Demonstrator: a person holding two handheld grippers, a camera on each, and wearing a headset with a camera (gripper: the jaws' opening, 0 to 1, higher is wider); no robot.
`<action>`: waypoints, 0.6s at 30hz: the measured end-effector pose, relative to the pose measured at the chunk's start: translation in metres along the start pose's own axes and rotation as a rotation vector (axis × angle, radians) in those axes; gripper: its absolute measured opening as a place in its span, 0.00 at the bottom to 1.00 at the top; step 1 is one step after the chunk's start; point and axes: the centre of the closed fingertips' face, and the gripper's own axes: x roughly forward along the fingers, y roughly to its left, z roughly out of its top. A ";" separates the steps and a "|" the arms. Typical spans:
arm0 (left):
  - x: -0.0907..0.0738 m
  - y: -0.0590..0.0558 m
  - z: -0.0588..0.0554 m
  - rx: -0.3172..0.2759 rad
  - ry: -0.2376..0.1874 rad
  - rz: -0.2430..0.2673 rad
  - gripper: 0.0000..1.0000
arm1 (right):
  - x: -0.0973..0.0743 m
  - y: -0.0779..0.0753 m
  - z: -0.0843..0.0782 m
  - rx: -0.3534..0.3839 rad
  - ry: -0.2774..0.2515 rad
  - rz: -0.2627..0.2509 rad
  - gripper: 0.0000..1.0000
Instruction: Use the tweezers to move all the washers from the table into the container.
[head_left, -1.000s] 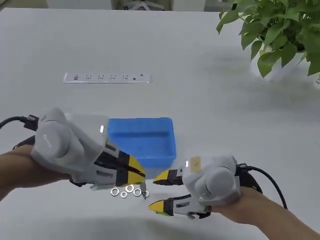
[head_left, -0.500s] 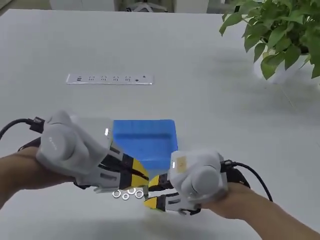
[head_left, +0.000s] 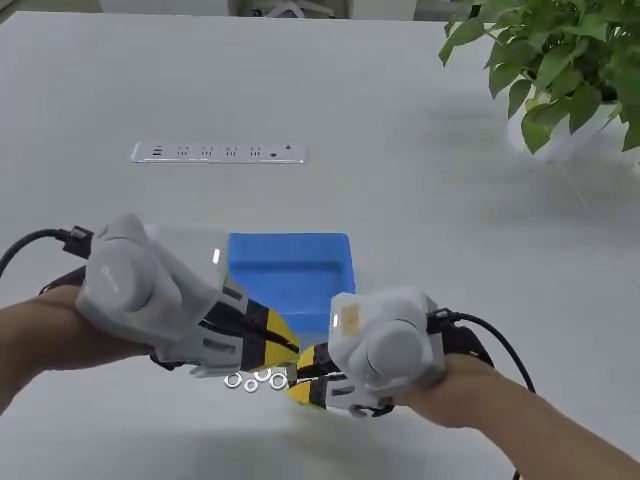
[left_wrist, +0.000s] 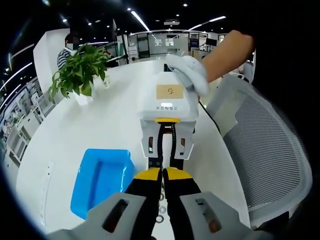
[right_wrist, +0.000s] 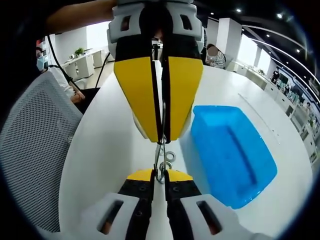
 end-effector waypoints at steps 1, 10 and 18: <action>0.000 0.000 0.000 0.000 0.001 0.002 0.06 | 0.000 0.000 0.000 0.000 0.000 0.000 0.09; -0.001 0.001 -0.002 -0.010 0.008 0.013 0.06 | 0.000 0.000 0.000 0.004 -0.004 0.004 0.08; -0.009 0.003 0.002 -0.034 -0.019 0.028 0.15 | 0.000 0.000 0.000 -0.001 0.002 0.008 0.08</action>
